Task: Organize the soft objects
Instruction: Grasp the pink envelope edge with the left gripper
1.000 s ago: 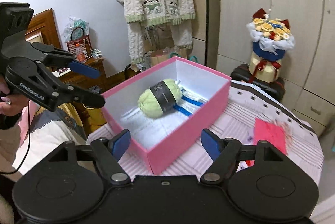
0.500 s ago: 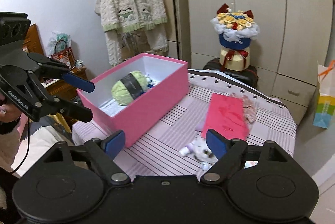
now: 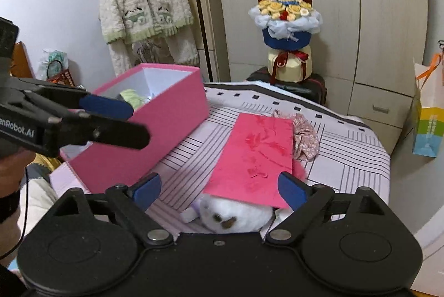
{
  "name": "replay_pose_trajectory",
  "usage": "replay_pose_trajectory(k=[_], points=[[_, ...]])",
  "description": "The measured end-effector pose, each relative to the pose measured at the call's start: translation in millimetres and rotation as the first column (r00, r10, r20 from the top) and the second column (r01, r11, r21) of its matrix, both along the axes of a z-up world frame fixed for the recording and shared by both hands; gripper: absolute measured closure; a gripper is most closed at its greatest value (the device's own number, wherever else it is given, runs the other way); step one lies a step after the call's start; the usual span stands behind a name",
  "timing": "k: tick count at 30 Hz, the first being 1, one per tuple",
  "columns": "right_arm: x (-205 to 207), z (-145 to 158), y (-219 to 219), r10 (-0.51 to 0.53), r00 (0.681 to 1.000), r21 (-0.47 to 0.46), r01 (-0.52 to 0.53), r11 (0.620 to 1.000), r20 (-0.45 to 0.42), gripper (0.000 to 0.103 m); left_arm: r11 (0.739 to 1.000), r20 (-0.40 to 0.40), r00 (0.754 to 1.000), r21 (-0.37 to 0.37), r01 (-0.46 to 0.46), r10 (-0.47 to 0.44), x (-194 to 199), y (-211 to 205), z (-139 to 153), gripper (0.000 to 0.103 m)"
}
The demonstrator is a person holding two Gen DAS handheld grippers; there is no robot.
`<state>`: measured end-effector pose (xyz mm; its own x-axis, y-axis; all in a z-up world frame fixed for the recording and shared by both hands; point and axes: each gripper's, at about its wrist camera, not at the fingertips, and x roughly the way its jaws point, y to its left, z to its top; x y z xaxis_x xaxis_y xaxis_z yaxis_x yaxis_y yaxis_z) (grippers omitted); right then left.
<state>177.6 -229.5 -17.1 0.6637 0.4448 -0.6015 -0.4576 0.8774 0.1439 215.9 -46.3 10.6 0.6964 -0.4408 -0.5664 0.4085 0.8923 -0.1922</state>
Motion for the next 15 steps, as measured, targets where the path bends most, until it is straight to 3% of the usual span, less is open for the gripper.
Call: replay_pose_trajectory(k=[4, 7, 15], points=[[30, -13, 2, -0.027, 0.999, 0.003, 0.028, 1.0, -0.024, 0.004, 0.997, -0.049, 0.998, -0.064, -0.037, 0.034, 27, -7, -13, 0.029], [49, -22, 4, -0.044, 0.998, -0.001, 0.044, 0.999, -0.054, 0.003, 0.993, -0.098, 0.994, -0.106, -0.051, 0.041, 48, -12, -25, 0.036], [78, -45, 7, -0.046, 0.986, 0.011, 0.048, 0.999, -0.163, 0.003, 0.982, -0.219, 0.97, -0.131, -0.136, 0.105, 92, -19, -65, 0.046]])
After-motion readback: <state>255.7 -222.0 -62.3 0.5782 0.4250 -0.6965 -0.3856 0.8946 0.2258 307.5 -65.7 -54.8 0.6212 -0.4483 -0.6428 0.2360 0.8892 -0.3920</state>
